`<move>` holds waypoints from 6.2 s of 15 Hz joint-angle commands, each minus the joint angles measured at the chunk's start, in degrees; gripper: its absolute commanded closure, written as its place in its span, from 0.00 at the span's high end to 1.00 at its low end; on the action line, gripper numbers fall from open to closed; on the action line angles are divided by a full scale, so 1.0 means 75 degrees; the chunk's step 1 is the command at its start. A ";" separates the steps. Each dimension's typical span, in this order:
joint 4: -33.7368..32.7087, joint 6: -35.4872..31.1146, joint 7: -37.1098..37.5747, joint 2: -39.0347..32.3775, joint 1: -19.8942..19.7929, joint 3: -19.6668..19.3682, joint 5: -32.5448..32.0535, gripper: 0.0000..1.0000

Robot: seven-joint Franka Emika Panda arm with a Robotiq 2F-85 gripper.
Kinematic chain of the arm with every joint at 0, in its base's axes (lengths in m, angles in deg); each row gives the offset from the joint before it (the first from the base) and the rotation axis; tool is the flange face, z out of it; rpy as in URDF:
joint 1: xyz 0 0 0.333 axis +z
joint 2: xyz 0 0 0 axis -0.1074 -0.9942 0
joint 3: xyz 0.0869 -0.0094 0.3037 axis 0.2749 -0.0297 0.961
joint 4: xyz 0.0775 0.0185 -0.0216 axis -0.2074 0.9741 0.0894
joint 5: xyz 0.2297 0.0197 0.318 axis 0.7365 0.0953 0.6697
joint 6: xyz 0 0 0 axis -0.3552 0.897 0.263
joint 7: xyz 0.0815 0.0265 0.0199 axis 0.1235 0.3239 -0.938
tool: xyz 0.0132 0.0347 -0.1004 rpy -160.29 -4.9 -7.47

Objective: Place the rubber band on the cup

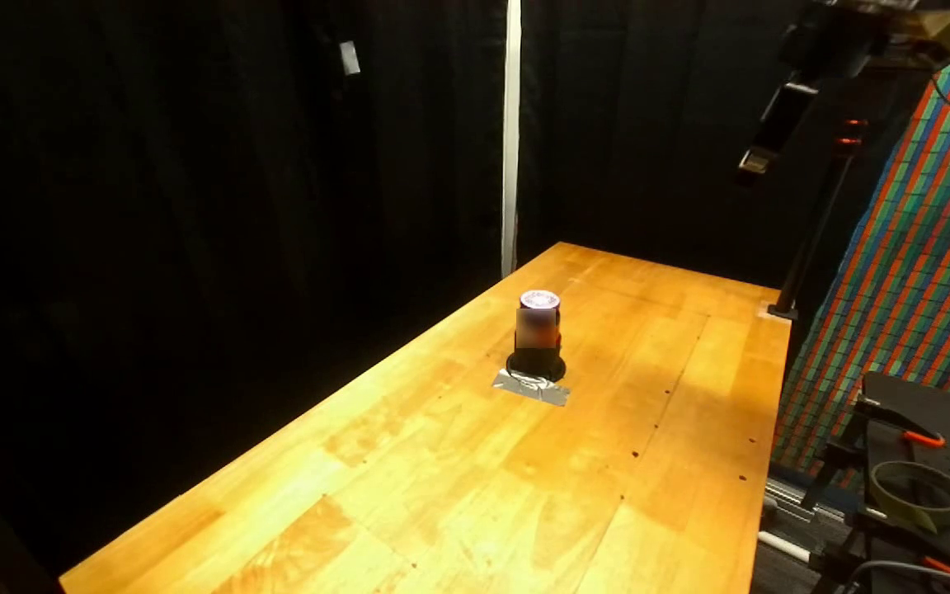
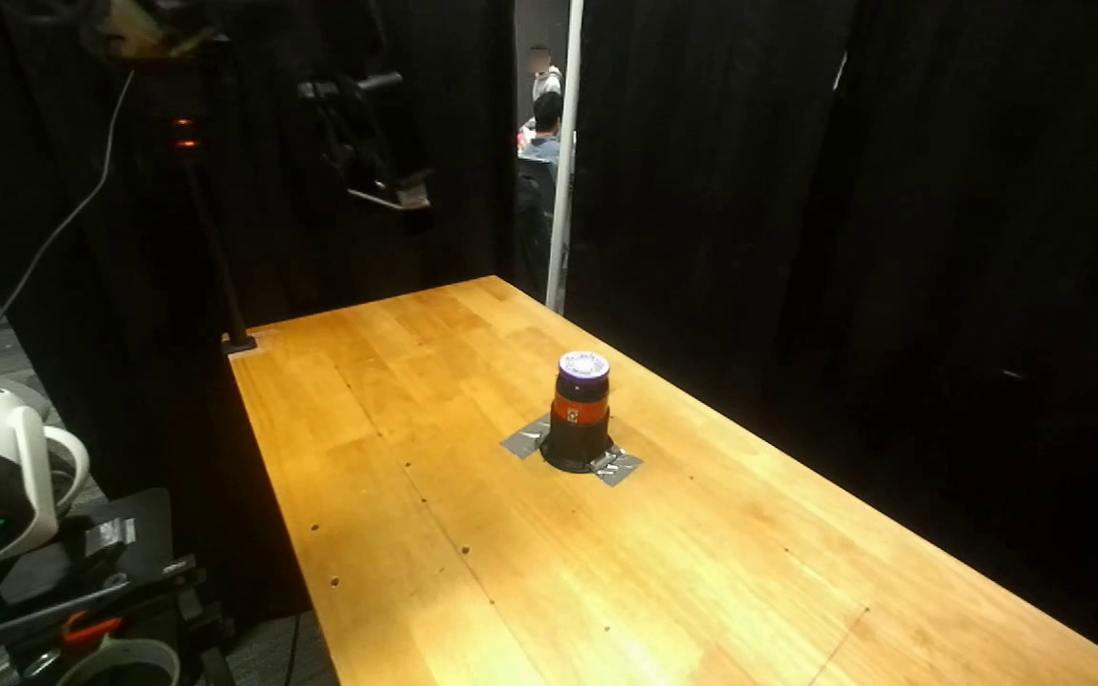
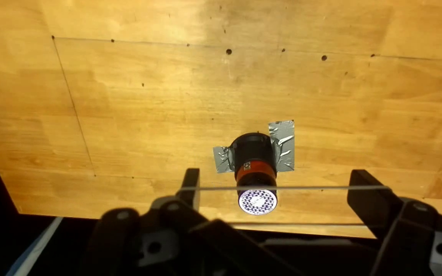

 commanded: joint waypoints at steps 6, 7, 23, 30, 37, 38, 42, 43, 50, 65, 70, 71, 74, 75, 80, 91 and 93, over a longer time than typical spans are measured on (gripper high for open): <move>-0.3140 -0.0657 -0.1488 -0.4479 0.0070 -0.0536 0.0467 1.00; -0.3557 -0.0616 -0.1652 -0.4942 0.0032 -0.0531 0.0511 1.00; -1.0004 0.1705 -0.2162 -1.0327 -0.0145 -0.0080 0.0552 1.00; -1.2470 0.3721 -0.1853 -1.1713 0.0168 -0.0195 0.0358 1.00; -1.3648 0.4962 -0.1708 -1.2511 0.0346 -0.0289 0.0229 1.00; -1.3701 0.5073 -0.1710 -1.2575 0.0358 -0.0295 0.0223 1.00; -1.3733 0.5260 -0.1687 -1.2665 0.0372 -0.0310 0.0198 1.00; -1.3692 0.5295 -0.1673 -1.2652 0.0384 -0.0325 0.0182 1.00; -1.3346 0.5348 -0.1493 -1.2399 0.0480 -0.0382 -0.0009 1.00; -1.3075 0.5940 -0.1141 -1.2138 0.0731 -0.0355 -0.0382 1.00; -1.2747 0.5602 -0.0938 -1.2075 0.0738 -0.0389 -0.0428 1.00; -1.2692 0.5415 -0.0919 -1.2078 0.0719 -0.0376 -0.0436 1.00; -1.2390 0.5235 -0.0839 -1.1986 0.0704 -0.0354 -0.0483 1.00; -1.2172 0.5245 -0.0787 -1.1859 0.0683 -0.0328 -0.0449 1.00; -1.0490 0.4792 -0.0146 -1.0770 0.0611 -0.0311 -0.0341 1.00; -0.6840 0.1934 0.0446 -0.8798 0.0647 -0.0333 -0.0268 1.00; -0.6127 0.0940 0.0556 -0.8473 0.0631 -0.0367 -0.0277 0.75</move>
